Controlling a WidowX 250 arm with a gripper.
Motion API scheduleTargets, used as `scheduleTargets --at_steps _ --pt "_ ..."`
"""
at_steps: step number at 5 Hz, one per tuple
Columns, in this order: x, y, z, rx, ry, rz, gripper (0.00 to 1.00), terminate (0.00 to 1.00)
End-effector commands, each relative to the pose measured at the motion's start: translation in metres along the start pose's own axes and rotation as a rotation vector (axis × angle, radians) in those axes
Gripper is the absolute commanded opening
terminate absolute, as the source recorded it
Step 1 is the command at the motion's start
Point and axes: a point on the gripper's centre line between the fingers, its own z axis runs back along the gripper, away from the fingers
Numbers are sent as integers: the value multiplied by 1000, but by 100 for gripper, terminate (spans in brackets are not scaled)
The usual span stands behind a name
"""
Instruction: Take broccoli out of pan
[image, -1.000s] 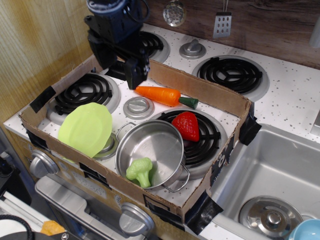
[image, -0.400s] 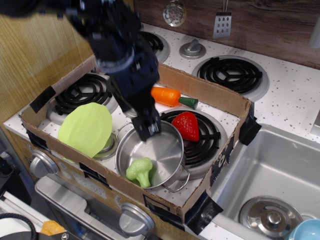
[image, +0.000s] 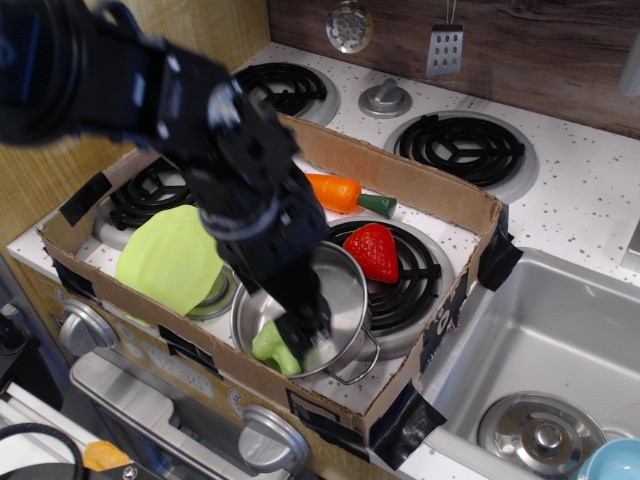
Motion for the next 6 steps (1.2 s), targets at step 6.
scheduleTargets --at_steps 6 --pt "-10 12 -29 5 -108 1 100 0"
